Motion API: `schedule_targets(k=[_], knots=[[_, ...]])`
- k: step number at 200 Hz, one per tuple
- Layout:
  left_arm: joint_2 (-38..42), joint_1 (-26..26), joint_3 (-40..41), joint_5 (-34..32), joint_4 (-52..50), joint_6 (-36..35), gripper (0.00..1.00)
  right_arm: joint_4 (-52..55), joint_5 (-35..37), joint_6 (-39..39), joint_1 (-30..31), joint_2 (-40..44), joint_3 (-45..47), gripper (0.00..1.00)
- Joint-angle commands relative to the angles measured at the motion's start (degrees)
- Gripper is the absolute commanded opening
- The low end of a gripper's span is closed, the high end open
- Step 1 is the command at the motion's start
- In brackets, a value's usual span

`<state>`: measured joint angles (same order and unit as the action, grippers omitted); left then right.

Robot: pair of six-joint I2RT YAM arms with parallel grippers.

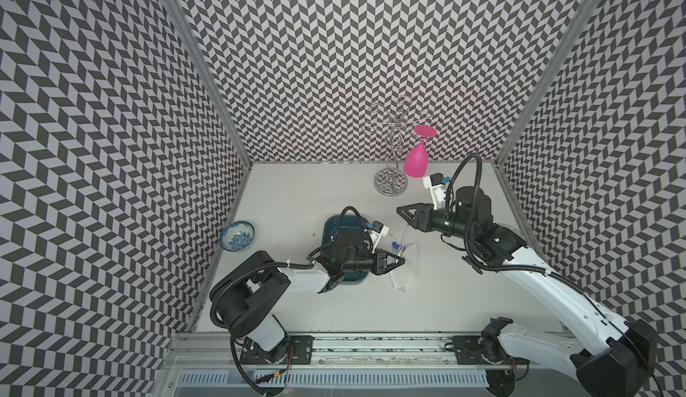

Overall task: Wipe the exteriors of test tubes
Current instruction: Wipe the dirt from the test tube.

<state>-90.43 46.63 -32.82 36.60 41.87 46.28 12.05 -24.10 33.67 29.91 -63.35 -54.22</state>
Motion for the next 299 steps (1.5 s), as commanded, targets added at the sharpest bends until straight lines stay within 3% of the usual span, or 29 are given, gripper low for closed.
schedule_targets(k=[1,63,155,172,185,197,249,299], knots=[[-0.3,0.2,1.0,0.6,2.0,0.8,0.08,1.1,2.1,0.5,-1.0,2.0,4.5,0.38],[2.8,-1.2,3.8,-0.6,1.8,0.8,0.08,8.7,13.1,-1.4,-4.3,1.9,15.3,0.42],[6.7,-1.8,5.2,-2.4,-2.1,-1.0,0.08,0.7,8.6,-2.3,-5.2,-13.8,22.9,0.47],[6.9,-1.8,5.2,-2.5,-2.4,-1.2,0.08,0.0,8.6,-2.6,-5.2,-15.4,23.6,0.37],[6.8,-1.9,5.3,-2.5,-2.4,-1.3,0.08,-0.4,9.0,-2.4,-5.1,-15.2,24.1,0.15],[6.8,-1.9,5.2,-2.5,-2.5,-1.4,0.08,-0.2,9.2,-1.8,-5.1,-13.5,24.2,0.0],[5.1,-1.8,3.8,-1.5,-3.0,-2.2,0.08,6.1,5.5,-3.6,-5.2,2.4,13.6,0.0],[2.2,-1.6,0.9,0.0,-1.9,-1.9,0.08,1.4,-2.8,-1.0,-4.9,3.5,7.4,0.0]])
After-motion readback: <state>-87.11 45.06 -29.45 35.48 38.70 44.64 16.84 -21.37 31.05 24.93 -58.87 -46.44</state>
